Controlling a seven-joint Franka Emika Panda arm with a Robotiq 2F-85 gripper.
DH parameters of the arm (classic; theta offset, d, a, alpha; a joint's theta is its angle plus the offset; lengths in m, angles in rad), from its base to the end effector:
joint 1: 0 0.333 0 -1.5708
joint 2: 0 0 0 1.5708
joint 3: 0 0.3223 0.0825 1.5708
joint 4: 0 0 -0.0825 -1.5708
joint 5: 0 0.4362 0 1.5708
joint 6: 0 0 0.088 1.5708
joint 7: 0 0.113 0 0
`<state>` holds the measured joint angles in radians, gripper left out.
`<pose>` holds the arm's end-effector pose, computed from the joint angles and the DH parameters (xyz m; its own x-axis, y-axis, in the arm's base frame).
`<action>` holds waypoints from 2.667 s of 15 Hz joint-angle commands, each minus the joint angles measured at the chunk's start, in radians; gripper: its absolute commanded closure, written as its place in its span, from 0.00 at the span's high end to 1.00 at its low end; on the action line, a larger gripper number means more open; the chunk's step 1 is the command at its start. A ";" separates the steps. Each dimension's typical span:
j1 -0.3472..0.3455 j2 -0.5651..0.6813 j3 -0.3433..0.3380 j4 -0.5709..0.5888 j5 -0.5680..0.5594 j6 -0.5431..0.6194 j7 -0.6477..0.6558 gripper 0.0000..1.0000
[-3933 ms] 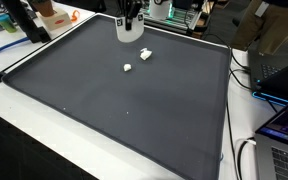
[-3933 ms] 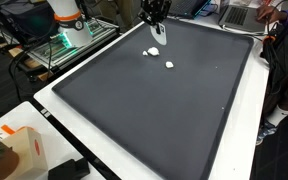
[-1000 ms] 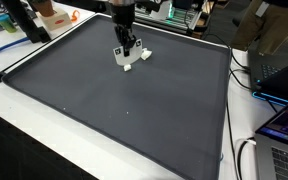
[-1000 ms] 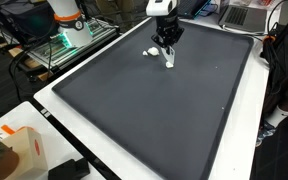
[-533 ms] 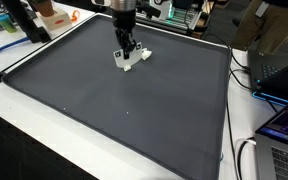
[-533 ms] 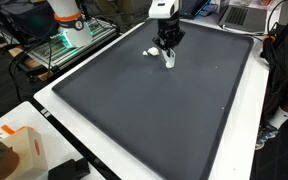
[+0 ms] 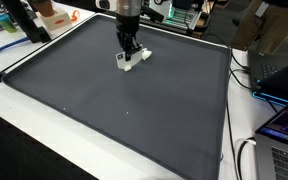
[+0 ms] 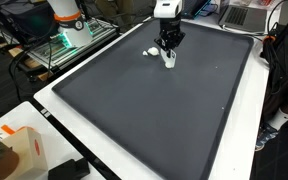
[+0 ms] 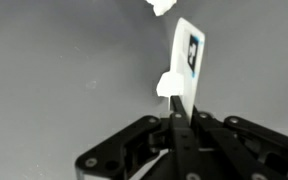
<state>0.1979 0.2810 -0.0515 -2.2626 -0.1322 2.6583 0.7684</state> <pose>0.5760 0.0876 0.2036 0.8659 -0.4803 0.1396 -0.4835 -0.8752 -0.0120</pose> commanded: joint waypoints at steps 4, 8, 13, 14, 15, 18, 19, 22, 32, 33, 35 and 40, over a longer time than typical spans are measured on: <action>0.006 0.112 -0.001 0.108 -0.001 -0.198 0.030 0.01; -0.002 0.190 -0.005 0.239 0.017 -0.293 0.067 0.01; -0.015 0.286 -0.019 0.401 0.044 -0.461 0.210 0.01; -0.023 0.299 -0.017 0.427 0.064 -0.490 0.226 0.01; -0.032 0.311 -0.017 0.450 0.082 -0.508 0.238 0.01; -0.059 0.326 -0.013 0.485 0.123 -0.514 0.228 0.01; -0.061 0.322 -0.014 0.488 0.121 -0.532 0.213 0.01; -0.076 0.241 0.005 0.406 0.134 -0.562 0.120 0.01; -0.180 0.096 0.030 0.246 0.398 -0.515 -0.226 0.01; -0.192 0.073 0.032 0.224 0.435 -0.470 -0.259 0.01; -0.214 0.014 0.039 0.184 0.497 -0.410 -0.349 0.01; -0.221 -0.134 0.059 0.061 0.537 -0.278 -0.610 0.01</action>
<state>-0.0115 0.2547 -0.0196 -2.0835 0.3650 2.3054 0.3006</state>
